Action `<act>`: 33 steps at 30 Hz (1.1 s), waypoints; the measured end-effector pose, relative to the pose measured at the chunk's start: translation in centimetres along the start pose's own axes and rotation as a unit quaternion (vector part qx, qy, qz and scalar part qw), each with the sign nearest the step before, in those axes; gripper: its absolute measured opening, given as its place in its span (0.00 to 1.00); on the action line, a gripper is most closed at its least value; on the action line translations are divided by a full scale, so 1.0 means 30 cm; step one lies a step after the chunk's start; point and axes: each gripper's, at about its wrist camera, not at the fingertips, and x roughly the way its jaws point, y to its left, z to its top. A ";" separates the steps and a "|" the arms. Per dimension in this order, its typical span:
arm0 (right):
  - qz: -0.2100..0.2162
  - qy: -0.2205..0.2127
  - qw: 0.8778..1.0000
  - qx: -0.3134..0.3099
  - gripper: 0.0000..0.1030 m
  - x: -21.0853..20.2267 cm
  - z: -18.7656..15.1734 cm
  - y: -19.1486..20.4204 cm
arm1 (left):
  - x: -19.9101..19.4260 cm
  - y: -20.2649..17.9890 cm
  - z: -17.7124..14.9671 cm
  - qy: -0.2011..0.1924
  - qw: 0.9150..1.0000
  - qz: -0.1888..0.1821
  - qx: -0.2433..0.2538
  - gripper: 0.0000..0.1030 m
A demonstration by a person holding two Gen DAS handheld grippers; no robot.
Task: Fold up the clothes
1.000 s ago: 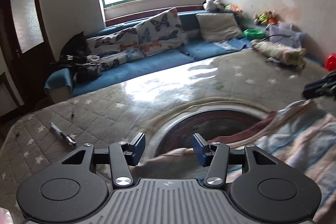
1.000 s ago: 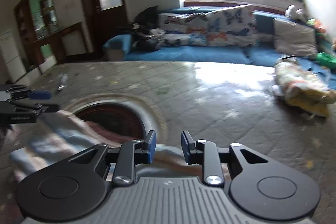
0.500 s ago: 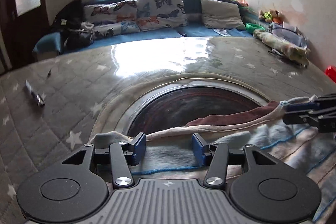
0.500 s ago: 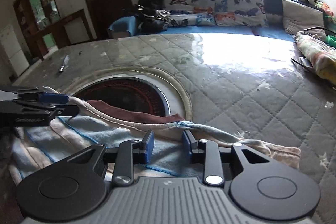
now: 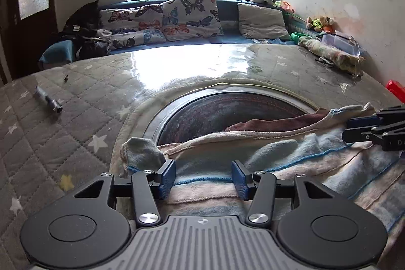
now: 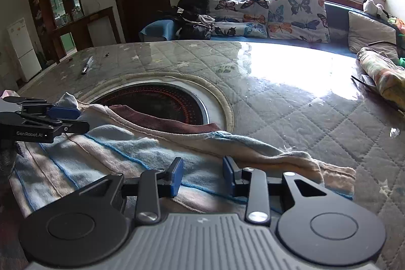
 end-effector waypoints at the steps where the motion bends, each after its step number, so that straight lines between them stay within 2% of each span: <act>1: -0.001 -0.004 1.000 0.006 0.33 -0.013 0.000 0.000 | -0.018 0.005 -0.008 -0.004 1.000 0.000 -0.006 0.51; 3: 0.000 -0.008 1.000 0.014 0.34 -0.042 -0.005 0.000 | -0.052 0.006 -0.030 -0.010 1.000 0.010 -0.002 0.51; 7: -0.015 0.004 1.000 -0.007 0.35 -0.092 -0.047 0.015 | -0.140 -0.022 -0.090 -0.029 0.999 0.032 0.021 0.55; 10: -0.015 -0.010 1.000 -0.012 0.38 -0.162 -0.088 0.027 | -0.215 -0.038 -0.137 -0.045 0.998 0.045 0.028 0.57; 12: -0.010 -0.012 1.000 -0.012 0.42 -0.201 -0.115 0.032 | -0.256 -0.041 -0.173 -0.047 0.997 0.065 0.020 0.58; 17: -0.041 -0.032 0.998 -0.021 0.42 -0.298 -0.208 0.047 | -0.338 -0.015 -0.269 -0.042 0.995 0.082 -0.022 0.58; 21: -0.058 -0.057 0.997 0.005 0.42 -0.381 -0.281 0.043 | -0.380 0.018 -0.309 -0.037 0.995 0.059 -0.069 0.55; 22: -0.063 -0.063 0.996 0.015 0.42 -0.404 -0.298 0.038 | -0.381 0.015 -0.315 -0.035 0.995 0.056 -0.072 0.49; 27: -0.089 -0.088 0.989 0.075 0.42 -0.469 -0.348 -0.007 | -0.394 0.003 -0.330 -0.036 0.995 0.054 -0.079 0.39; 30: -0.101 -0.090 0.986 0.100 0.43 -0.484 -0.372 -0.036 | -0.403 0.018 -0.333 -0.036 0.994 0.050 -0.092 0.28; 31: -0.101 -0.087 0.985 0.110 0.42 -0.484 -0.384 -0.050 | -0.409 0.023 -0.336 -0.038 0.994 0.047 -0.094 0.23; 33: -0.085 -0.083 0.984 0.130 0.39 -0.483 -0.402 -0.068 | -0.421 0.030 -0.342 -0.040 0.993 0.042 -0.099 0.18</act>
